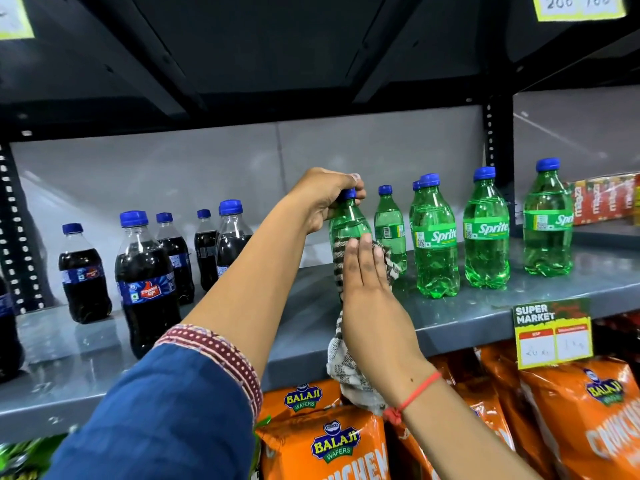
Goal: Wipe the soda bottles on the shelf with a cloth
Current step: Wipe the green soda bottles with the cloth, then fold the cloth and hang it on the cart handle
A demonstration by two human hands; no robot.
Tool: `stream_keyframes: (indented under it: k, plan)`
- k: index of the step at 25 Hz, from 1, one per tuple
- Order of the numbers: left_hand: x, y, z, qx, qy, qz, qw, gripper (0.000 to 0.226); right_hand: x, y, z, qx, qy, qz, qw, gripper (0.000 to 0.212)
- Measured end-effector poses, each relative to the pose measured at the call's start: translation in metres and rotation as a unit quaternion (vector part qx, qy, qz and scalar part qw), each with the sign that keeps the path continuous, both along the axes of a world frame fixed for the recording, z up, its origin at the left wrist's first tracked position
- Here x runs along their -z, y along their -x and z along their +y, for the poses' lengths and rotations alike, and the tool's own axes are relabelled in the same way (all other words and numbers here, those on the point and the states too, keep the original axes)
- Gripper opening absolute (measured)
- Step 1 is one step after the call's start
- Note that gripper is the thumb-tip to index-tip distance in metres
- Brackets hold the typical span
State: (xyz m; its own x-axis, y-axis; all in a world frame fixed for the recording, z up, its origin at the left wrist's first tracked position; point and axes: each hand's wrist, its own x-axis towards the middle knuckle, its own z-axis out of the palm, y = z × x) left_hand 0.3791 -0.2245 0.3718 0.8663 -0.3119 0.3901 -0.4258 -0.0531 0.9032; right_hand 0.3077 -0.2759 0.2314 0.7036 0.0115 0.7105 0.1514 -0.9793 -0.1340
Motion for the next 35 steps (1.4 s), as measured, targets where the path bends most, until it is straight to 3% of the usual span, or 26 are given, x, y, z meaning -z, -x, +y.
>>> stream_keyframes:
  k: [7, 9, 11, 14, 16, 18, 21, 23, 26, 31, 35]
  plan:
    - [0.001, 0.002, -0.005, -0.032, 0.013, -0.003, 0.999, 0.009, 0.005, 0.017, -0.009, -0.016, -0.050, 0.010, 0.999, 0.070]
    - [0.003, 0.010, -0.006, -0.097, 0.014, -0.079, 0.992, 0.017, 0.006, 0.024, -0.013, -0.044, -0.065, -0.024, 0.997, 0.070]
    - [0.006, 0.028, -0.002, -0.151, -0.028, -0.210, 0.966, 0.025, 0.007, 0.034, -0.017, -0.080, -0.083, -0.075, 0.991, 0.064]
    - [0.021, 0.071, 0.020, -0.134, -0.147, -0.288, 0.937, 0.016, 0.007, 0.051, -0.025, -0.169, -0.143, -0.136, 0.966, 0.059]
    - [0.035, 0.092, 0.040, -0.110, -0.211, -0.253, 0.938, 0.016, 0.006, 0.063, -0.031, -0.213, -0.173, -0.146, 0.951, 0.062]
    - [0.049, 0.113, 0.058, -0.031, -0.237, -0.148, 0.960, 0.013, 0.007, 0.071, -0.034, -0.252, -0.190, -0.128, 0.940, 0.068]
    - [0.068, 0.128, 0.068, 0.032, -0.169, -0.034, 0.985, 0.008, 0.012, 0.077, -0.035, -0.314, -0.241, -0.061, 0.916, 0.070]
    - [0.082, 0.132, 0.072, -0.003, -0.128, -0.037, 0.991, 0.010, 0.017, 0.078, -0.035, -0.354, -0.278, -0.028, 0.893, 0.059]
    - [0.103, 0.144, 0.081, -0.046, -0.143, -0.057, 0.987, 0.014, 0.013, 0.076, -0.037, -0.387, -0.297, 0.004, 0.873, 0.042]
    - [0.125, 0.174, 0.102, -0.108, -0.208, -0.092, 0.968, 0.022, -0.014, 0.080, -0.023, -0.381, -0.174, 0.140, 0.897, 0.021]
    - [0.137, 0.200, 0.123, -0.122, -0.227, -0.077, 0.963, 0.023, -0.019, 0.095, -0.003, -0.391, -0.089, 0.142, 0.905, 0.018]
